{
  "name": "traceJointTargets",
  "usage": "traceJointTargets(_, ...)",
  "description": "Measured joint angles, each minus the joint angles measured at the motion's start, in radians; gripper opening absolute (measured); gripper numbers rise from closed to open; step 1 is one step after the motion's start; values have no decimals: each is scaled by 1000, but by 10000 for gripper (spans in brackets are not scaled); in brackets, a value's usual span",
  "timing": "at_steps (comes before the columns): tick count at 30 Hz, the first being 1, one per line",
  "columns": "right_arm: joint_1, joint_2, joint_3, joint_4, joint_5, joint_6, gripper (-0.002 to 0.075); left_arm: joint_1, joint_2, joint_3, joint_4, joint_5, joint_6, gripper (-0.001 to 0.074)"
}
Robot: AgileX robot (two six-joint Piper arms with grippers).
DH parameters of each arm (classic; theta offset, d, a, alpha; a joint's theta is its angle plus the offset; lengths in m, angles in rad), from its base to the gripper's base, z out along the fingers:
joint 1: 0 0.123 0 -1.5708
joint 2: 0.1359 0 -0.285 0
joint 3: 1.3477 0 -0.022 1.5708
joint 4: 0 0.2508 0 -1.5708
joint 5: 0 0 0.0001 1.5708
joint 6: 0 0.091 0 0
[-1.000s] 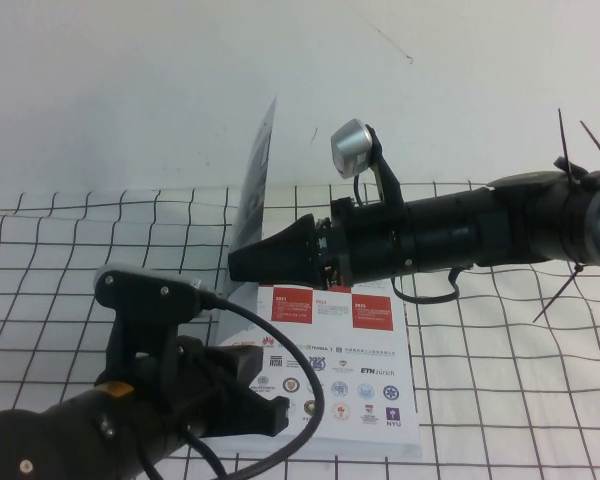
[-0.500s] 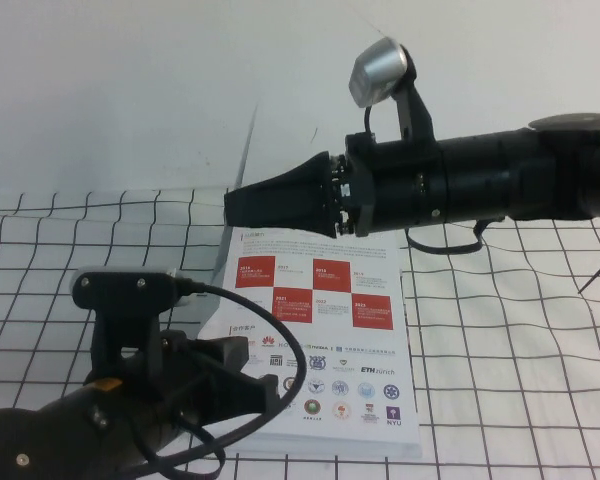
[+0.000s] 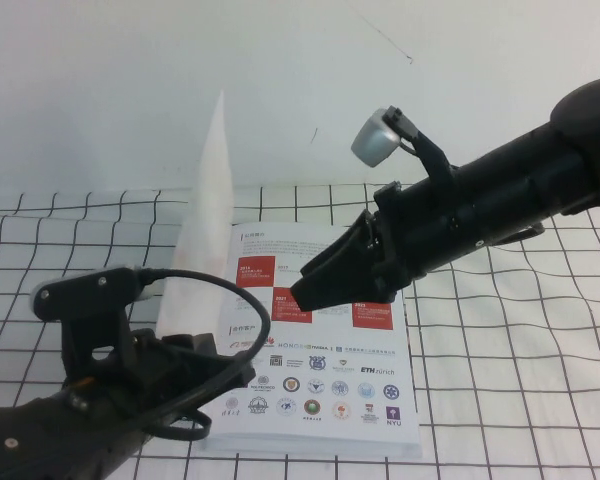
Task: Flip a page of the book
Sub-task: Open the closed book
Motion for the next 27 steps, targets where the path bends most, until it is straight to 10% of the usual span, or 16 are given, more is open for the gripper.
traceJointTargets(13, 0, 241, 0, -44, -160, 45, 24, 0, 0, 0, -213, -135, 295, -2)
traceJointTargets(27, 0, 381, -1, -45, -175, 47, -1, 0, 0, 2, -217, -212, 308, -2)
